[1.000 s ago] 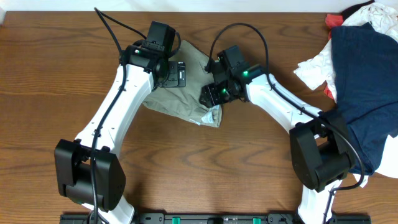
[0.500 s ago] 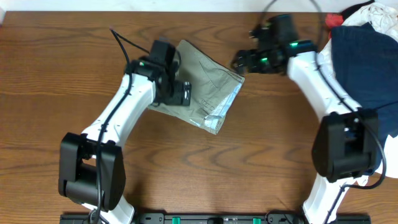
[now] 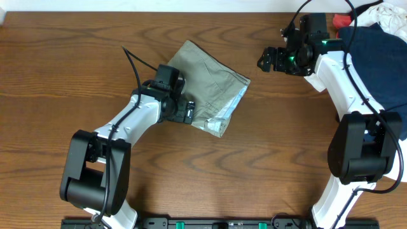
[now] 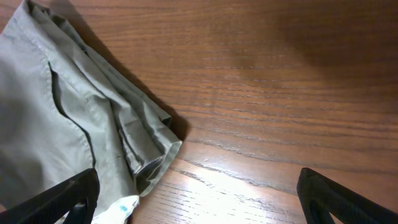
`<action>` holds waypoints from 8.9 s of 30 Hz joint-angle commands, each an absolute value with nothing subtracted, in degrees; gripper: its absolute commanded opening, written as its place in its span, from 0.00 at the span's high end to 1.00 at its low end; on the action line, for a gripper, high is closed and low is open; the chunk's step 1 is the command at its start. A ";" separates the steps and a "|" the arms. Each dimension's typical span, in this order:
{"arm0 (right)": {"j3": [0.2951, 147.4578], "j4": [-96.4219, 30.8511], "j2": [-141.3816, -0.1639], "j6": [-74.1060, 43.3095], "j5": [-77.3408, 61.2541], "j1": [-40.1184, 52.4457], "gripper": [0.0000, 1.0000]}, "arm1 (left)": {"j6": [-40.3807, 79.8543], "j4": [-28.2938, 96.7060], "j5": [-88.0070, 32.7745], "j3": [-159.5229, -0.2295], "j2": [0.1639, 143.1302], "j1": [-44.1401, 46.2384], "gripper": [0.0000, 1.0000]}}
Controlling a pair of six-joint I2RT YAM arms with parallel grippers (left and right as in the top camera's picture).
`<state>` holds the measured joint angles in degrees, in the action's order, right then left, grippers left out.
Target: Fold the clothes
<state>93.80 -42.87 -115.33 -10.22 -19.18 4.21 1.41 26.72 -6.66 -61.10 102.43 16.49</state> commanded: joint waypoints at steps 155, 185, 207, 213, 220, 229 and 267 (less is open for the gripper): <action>92.75 -46.85 -115.11 -10.00 -13.26 4.56 0.01 | -13.82 5.08 -0.82 -89.97 132.92 -10.70 0.02; 92.77 -46.48 -115.09 -10.02 -12.21 4.51 0.01 | 10.20 -2.48 -0.38 -91.31 135.61 -12.21 0.02; 113.32 -61.91 -105.12 -6.02 -12.12 3.27 0.01 | 8.67 28.69 -3.46 -92.99 97.91 -10.52 0.02; 115.35 -63.07 -92.27 -5.50 -9.78 3.27 0.01 | 8.67 33.50 -3.44 -92.97 97.10 -10.26 0.02; 115.35 -63.07 -77.78 -5.50 -9.85 3.29 0.01 | 8.67 34.06 -3.44 -92.97 97.10 -10.26 0.02; 115.35 -63.09 -65.41 -5.50 -9.85 3.27 0.01 | 8.67 34.06 -3.44 -92.97 97.10 -10.26 0.02; 27.70 1.06 -26.06 -5.04 -1.39 3.27 0.01 | 8.69 34.06 -3.44 -92.97 97.10 -10.26 0.02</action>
<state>32.91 -0.82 -29.63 -5.56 -2.74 3.49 7.97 34.09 -3.07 -92.71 97.14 -10.17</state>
